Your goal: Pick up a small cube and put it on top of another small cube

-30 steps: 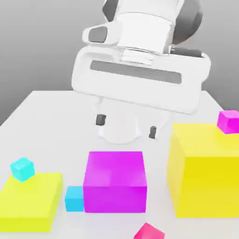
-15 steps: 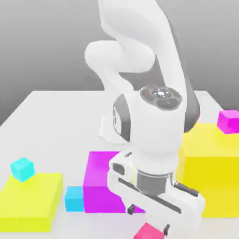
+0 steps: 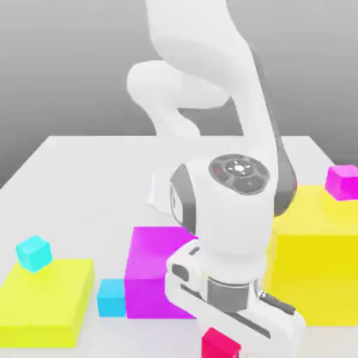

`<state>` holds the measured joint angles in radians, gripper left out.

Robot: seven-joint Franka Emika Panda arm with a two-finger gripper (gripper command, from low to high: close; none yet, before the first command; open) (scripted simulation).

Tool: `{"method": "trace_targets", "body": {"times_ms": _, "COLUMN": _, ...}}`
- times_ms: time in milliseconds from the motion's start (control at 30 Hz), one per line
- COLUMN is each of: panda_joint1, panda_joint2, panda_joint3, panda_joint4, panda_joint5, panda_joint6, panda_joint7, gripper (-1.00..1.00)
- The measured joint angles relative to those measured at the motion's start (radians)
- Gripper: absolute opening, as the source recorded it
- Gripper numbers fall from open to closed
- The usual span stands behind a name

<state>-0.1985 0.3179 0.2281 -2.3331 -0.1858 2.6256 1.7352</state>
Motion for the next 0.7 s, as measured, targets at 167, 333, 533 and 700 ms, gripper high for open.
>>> {"method": "trace_targets", "body": {"times_ms": 167, "panda_joint1": -0.126, "panda_joint2": -0.143, "panda_joint3": -0.122, "panda_joint4": -0.088, "panda_joint5": 0.047, "panda_joint6": -0.065, "panda_joint7": 0.041, "gripper": -1.00}}
{"method": "trace_targets", "body": {"times_ms": 333, "panda_joint1": -0.338, "panda_joint2": -0.314, "panda_joint3": -0.243, "panda_joint4": -0.187, "panda_joint5": 0.107, "panda_joint6": -0.125, "panda_joint7": 0.087, "gripper": -1.00}}
{"method": "trace_targets", "body": {"times_ms": 533, "panda_joint1": -0.445, "panda_joint2": -0.373, "panda_joint3": -0.305, "panda_joint4": -0.276, "panda_joint5": 0.174, "panda_joint6": -0.071, "panda_joint7": 0.104, "gripper": -1.00}}
{"method": "trace_targets", "body": {"times_ms": 700, "panda_joint1": -0.449, "panda_joint2": -0.291, "panda_joint3": -0.299, "panda_joint4": -0.291, "panda_joint5": 0.190, "panda_joint6": 0.027, "panda_joint7": 0.096, "gripper": 1.00}}
